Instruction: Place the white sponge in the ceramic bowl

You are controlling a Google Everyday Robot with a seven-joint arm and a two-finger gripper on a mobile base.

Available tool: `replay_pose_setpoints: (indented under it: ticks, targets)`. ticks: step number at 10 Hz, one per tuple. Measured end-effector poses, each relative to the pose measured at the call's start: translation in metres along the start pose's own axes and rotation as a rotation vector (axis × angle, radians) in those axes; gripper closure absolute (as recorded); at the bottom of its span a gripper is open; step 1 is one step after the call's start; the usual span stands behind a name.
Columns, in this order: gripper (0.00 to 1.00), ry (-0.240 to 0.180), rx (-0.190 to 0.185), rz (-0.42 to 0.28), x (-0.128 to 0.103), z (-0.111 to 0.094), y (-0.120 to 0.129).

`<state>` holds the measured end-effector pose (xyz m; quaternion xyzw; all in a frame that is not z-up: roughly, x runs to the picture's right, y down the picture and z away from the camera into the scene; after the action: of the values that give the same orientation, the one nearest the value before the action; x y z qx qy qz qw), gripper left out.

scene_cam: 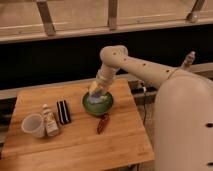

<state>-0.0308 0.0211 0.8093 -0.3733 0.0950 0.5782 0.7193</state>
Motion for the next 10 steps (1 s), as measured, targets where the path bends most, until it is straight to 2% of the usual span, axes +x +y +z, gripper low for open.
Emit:
replay_pose_setpoints:
  ticks: [2,10]
  targets:
    - [0.21,0.001,0.000,-0.001,0.0000,0.0003,0.0004]
    - [0.20,0.000,0.000,0.000,0.0004,0.0001,-0.0003]
